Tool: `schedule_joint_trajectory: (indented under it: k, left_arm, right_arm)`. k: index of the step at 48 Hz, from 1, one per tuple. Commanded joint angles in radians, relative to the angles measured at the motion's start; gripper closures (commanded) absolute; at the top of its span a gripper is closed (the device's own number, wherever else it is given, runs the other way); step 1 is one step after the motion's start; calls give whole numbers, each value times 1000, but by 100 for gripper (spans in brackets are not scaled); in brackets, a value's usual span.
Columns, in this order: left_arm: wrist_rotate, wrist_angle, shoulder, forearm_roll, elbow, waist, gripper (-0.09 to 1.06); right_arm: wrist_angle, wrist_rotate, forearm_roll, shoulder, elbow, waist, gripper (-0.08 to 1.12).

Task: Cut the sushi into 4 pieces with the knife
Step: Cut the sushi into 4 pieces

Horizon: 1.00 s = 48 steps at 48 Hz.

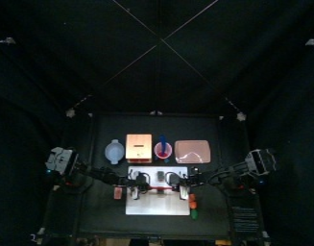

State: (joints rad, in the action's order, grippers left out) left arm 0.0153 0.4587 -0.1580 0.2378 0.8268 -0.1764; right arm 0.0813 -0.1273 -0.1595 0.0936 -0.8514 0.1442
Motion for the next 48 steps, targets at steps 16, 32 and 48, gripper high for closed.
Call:
schedule_joint_trajectory:
  k: [16, 32, 48]
  left_arm:
    - [-2, 3, -32, 20, -31, -8, 67]
    - [-3, -34, -169, 75, -37, -18, 67]
    - [-3, -35, -160, 101, -49, -61, 67]
  right_arm:
    - [-15, -2, -26, -35, 29, 9, 97]
    - [-25, -2, -52, -147, 32, 14, 97]
    - [-26, -2, -80, -152, 63, 61, 97]
